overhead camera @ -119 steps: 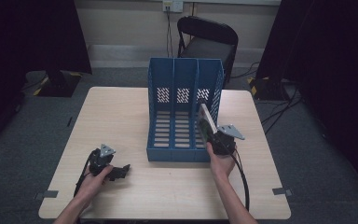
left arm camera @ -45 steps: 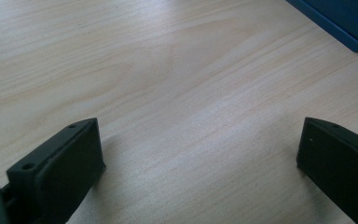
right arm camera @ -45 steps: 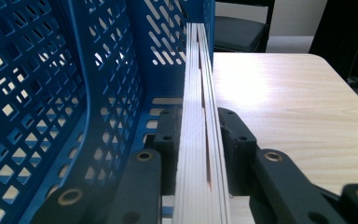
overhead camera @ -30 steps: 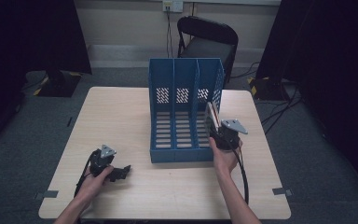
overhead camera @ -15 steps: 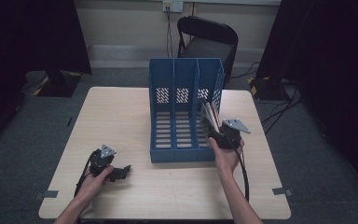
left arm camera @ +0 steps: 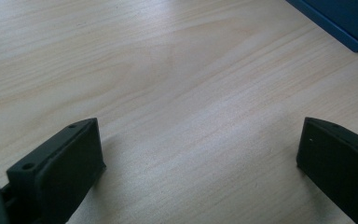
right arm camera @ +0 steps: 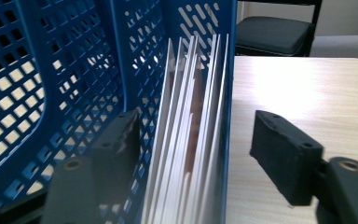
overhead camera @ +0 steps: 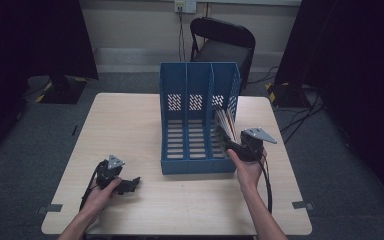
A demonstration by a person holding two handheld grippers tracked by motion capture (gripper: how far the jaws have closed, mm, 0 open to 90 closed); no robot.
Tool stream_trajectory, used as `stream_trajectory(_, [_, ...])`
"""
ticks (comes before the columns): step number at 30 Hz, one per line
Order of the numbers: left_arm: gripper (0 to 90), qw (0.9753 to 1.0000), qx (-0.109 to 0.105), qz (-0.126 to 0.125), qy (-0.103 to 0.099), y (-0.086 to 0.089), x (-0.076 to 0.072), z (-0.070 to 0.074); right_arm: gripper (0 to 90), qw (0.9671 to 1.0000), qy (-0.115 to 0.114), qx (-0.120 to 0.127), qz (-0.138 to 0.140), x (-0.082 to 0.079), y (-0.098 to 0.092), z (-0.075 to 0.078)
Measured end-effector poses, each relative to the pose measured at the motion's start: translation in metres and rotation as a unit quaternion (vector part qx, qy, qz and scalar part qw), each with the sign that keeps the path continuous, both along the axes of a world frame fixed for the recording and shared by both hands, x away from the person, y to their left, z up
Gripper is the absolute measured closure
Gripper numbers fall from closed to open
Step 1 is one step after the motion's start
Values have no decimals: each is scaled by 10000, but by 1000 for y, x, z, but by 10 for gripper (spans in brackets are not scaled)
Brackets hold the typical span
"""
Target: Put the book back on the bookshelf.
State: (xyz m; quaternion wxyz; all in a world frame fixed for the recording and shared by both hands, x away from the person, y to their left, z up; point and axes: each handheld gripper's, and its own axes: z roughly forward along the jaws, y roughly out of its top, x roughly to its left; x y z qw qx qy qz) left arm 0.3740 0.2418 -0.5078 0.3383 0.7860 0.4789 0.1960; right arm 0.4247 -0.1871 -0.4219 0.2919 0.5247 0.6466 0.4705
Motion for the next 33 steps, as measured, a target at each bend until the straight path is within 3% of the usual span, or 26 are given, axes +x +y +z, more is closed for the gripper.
stream_trajectory(9, [0, 10000, 28, -28, 10, 1, 0, 0, 217, 9982, 97, 113, 584, -17, -14, 11])
stream_trajectory(13, [0, 10000, 43, -39, 10, 1, 0, 0, 210, 9971, 136, 264, 698, -28, -25, 12])
stream_trajectory(18, [0, 9999, 68, -92, 19, 2, 0, 1, 184, 9954, 184, 146, 924, -44, -38, 10])
stream_trajectory(24, [0, 9999, 70, -103, 19, 2, 0, 1, 162, 9921, 450, 68, 1173, -59, -54, -4])
stream_trajectory(28, [0, 9999, 69, -102, 18, 2, 0, 1, 147, 9899, 706, -197, 1213, -67, -60, -15])
stream_trajectory(33, [0, 9999, 68, -102, 19, 2, 0, 1, 144, 9846, 1052, -445, 1321, -76, -64, -33])
